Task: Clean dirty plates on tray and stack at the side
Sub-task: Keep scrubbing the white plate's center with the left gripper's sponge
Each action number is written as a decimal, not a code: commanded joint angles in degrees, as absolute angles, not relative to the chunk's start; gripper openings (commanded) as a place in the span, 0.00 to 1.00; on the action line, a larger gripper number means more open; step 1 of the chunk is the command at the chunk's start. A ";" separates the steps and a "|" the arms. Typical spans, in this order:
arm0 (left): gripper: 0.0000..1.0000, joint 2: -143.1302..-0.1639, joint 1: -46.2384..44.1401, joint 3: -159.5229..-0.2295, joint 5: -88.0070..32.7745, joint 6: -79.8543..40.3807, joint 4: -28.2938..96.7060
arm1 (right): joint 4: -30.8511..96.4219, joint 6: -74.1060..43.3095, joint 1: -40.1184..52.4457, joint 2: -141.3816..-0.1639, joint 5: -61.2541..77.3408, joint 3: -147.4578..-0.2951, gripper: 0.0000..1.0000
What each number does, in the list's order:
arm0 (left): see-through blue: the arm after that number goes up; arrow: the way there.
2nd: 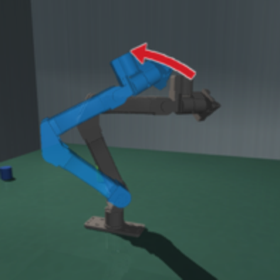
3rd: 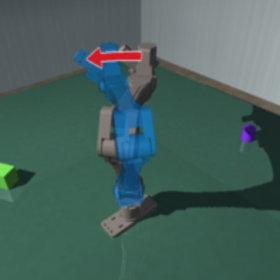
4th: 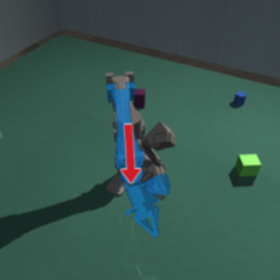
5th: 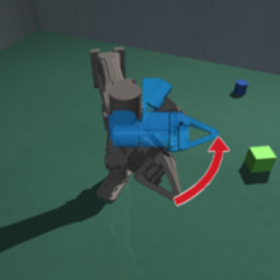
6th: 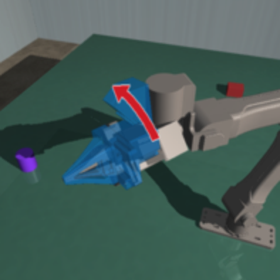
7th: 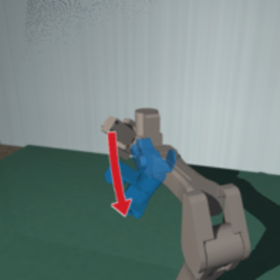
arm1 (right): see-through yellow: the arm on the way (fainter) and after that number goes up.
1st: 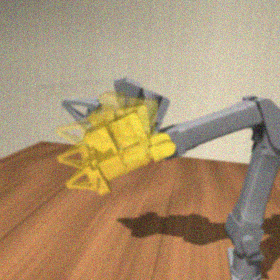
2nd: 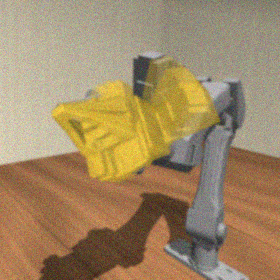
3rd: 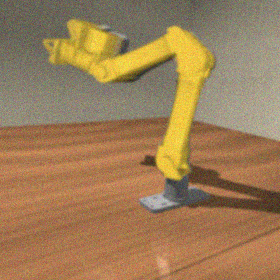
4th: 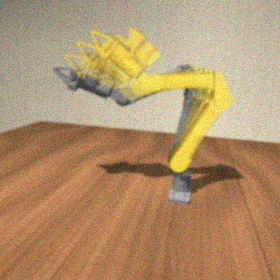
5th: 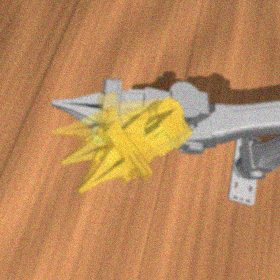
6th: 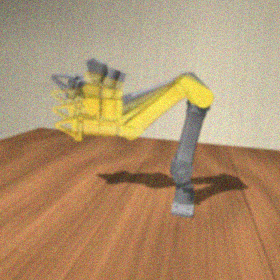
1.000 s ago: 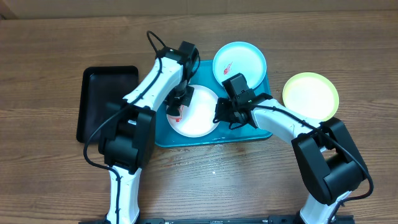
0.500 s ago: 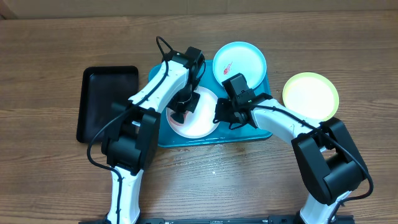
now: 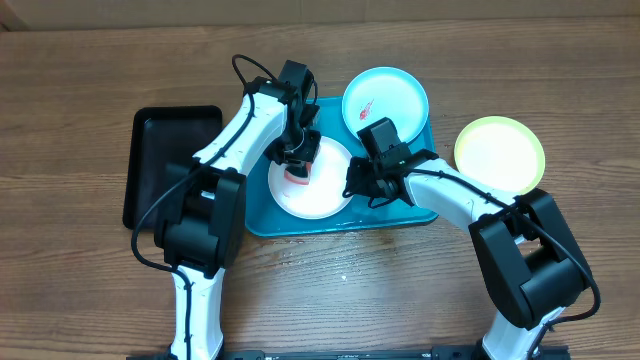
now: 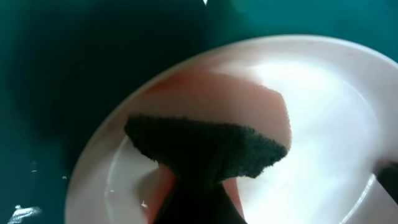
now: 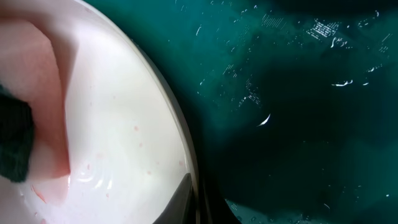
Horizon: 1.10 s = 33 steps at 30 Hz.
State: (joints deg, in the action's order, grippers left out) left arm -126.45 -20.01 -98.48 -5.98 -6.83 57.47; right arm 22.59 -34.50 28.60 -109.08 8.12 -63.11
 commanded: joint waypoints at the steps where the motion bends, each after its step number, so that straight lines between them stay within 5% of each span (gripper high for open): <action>1: 0.04 -126.02 -19.99 -98.04 4.89 -15.14 57.01 | 23.00 -34.28 28.75 -110.52 7.62 -63.77 0.04; 13: 0.04 -125.99 -19.99 -98.06 0.32 -19.07 66.94 | 22.72 -34.30 28.75 -110.52 7.60 -63.77 0.04; 20: 0.04 -125.99 -19.99 -98.08 -13.87 -8.47 70.70 | 22.39 -34.28 28.75 -110.52 7.60 -63.77 0.04; 33: 0.04 -125.99 -19.99 -98.08 -14.06 -8.19 60.82 | 22.79 -34.30 28.75 -110.52 7.62 -63.77 0.04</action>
State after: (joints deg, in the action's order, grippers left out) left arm -126.45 -20.14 -98.37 -14.39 -9.85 62.96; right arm 22.44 -34.33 28.64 -109.14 8.16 -63.11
